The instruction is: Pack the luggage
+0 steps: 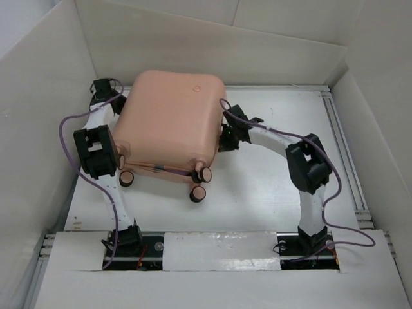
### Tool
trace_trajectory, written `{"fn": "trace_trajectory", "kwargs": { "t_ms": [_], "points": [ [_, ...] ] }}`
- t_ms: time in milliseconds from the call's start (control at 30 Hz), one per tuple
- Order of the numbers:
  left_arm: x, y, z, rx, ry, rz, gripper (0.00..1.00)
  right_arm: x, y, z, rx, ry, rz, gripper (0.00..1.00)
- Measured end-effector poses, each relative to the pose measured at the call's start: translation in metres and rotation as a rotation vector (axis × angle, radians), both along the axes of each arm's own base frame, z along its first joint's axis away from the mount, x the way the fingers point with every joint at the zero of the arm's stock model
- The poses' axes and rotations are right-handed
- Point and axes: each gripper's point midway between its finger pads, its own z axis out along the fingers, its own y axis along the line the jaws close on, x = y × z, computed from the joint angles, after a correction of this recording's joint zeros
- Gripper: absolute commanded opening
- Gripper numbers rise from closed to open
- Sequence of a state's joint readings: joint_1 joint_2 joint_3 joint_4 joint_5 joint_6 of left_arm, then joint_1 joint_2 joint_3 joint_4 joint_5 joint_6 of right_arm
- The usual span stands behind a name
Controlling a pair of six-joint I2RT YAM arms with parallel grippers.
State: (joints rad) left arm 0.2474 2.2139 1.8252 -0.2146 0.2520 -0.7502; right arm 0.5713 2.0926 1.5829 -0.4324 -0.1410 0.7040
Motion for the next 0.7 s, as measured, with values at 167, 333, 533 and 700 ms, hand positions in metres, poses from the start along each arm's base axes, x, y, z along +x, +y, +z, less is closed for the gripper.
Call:
{"fn": "trace_trajectory", "kwargs": {
  "t_ms": [167, 333, 533, 700],
  "points": [
    [0.006, -0.091, 0.004, 0.032, -0.028, -0.167, 0.28, -0.082, -0.049, 0.003, -0.112, 0.063, 0.009, 0.0],
    [0.015, -0.172, 0.033, 0.052, -0.065, -0.356, 0.57, -0.197, -0.071, 0.003, -0.157, 0.206, -0.019, 0.13],
    [-0.003, -0.304, 0.206, -0.032, -0.421, -0.66, 0.85, -0.229, -0.065, 0.064, -0.064, 0.055, 0.136, 0.63],
    [-0.095, -0.253, 0.318, 0.04, -0.573, -0.539, 0.72, -0.179, -0.08, 0.176, 0.087, -0.257, 0.074, 0.43]
  ]
}}
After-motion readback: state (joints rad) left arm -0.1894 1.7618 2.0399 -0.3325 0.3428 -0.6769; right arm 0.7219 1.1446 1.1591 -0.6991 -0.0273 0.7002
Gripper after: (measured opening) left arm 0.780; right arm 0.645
